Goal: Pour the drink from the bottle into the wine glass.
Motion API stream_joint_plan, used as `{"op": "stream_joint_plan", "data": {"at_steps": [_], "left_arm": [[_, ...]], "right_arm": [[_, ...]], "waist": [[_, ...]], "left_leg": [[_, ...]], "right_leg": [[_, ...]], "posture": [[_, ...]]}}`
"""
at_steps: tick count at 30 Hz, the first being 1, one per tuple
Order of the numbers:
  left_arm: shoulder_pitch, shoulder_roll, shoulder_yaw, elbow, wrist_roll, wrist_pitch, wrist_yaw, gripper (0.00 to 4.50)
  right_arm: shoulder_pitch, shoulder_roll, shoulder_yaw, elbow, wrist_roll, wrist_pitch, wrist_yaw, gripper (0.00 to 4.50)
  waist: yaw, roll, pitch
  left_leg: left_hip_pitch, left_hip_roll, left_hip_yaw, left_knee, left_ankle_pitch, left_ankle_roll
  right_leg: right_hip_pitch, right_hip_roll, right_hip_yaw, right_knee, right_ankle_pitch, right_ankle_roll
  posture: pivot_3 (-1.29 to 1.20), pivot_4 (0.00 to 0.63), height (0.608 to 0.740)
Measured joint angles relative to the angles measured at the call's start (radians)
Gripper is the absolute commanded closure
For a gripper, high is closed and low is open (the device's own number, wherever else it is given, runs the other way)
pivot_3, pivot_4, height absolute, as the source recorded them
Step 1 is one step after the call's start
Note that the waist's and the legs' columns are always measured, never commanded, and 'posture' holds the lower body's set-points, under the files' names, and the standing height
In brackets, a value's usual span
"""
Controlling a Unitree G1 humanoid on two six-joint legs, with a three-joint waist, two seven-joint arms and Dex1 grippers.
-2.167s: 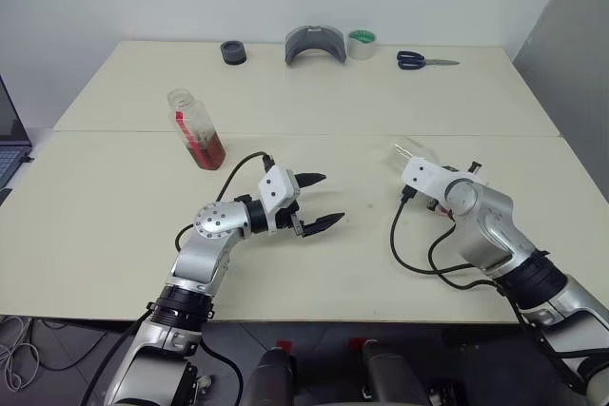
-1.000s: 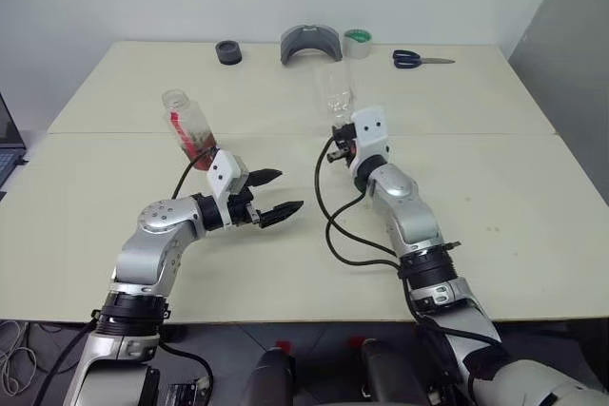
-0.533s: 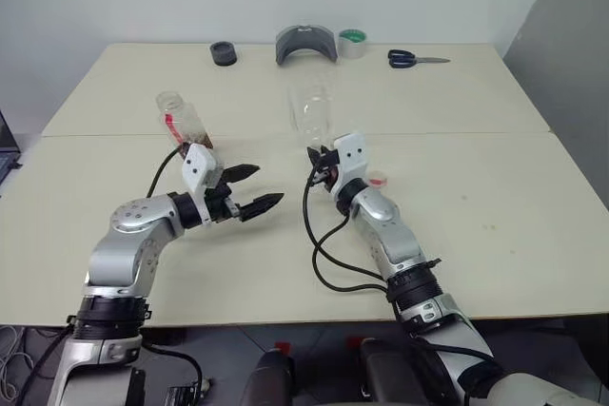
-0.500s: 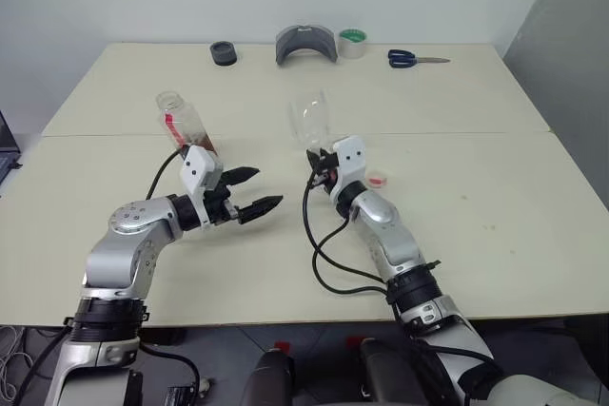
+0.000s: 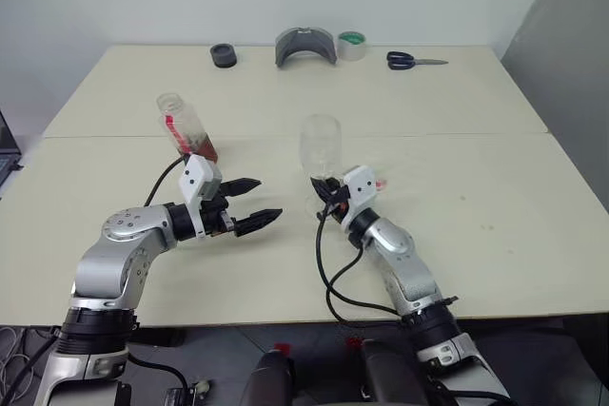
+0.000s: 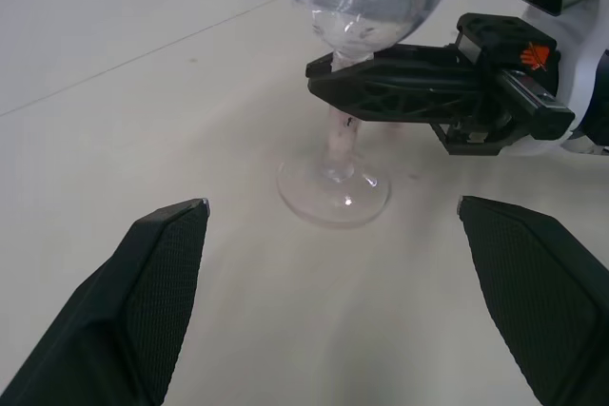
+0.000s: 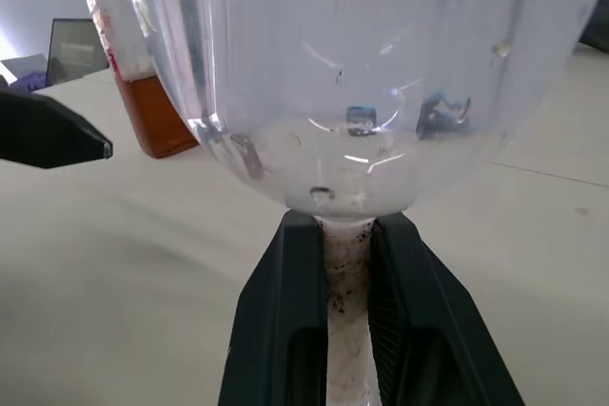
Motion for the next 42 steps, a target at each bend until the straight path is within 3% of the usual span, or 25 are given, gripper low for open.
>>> {"op": "stream_joint_plan", "data": {"at_steps": [12, 19, 26, 41, 42], "left_arm": [[0.037, 0.027, 0.046, 0.007, 0.018, -0.028, 0.043, 0.0], [0.065, 0.052, 0.11, -0.015, 0.006, -0.025, 0.072, 0.0], [0.067, 0.053, 0.125, -0.069, -0.004, -0.018, 0.096, 0.0], [0.04, 0.071, 0.167, -0.132, -0.08, 0.047, 0.121, 0.0], [0.033, 0.074, 0.168, -0.134, -0.082, 0.049, 0.123, 0.0]], "right_arm": [[-0.09, -0.007, 0.029, 0.136, -0.05, -0.158, 0.03, 4.23], [-0.347, 0.053, -0.021, 0.449, -0.032, -0.285, 0.046, 4.23], [-0.438, 0.069, -0.075, 0.724, -0.028, -0.374, 0.047, 4.23], [-0.449, 0.07, -0.113, 0.78, -0.022, -0.422, 0.086, 4.23], [-0.449, 0.07, -0.116, 0.78, -0.022, -0.421, 0.09, 3.89]], "waist": [[-0.005, 0.0, 0.001], [-0.005, 0.0, 0.001], [-0.002, 0.0, 0.001], [-0.004, 0.0, 0.001], [-0.004, 0.0, 0.001]], "left_leg": [[0.0, 0.0, 0.0, -0.002, 0.0, 0.0], [0.0, 0.0, 0.0, -0.004, 0.0, 0.0], [0.0, 0.0, 0.0, -0.004, 0.0, 0.0], [0.003, 0.0, 0.001, -0.009, 0.001, -0.001], [0.003, 0.0, 0.001, -0.009, 0.001, -0.001]], "right_leg": [[-0.001, 0.0, 0.001, 0.0, 0.0, 0.0], [-0.001, 0.0, 0.0, -0.001, 0.0, 0.0], [-0.001, -0.001, 0.0, -0.001, 0.0, 0.0], [-0.001, -0.001, 0.0, -0.001, 0.0, -0.001], [-0.001, -0.001, 0.001, -0.001, 0.0, -0.001]], "posture": [[0.0, 0.15, 0.74], [0.0, 0.15, 0.74], [0.0, 0.15, 0.74], [0.0, 0.15, 0.74], [0.0, 0.15, 0.74]]}}
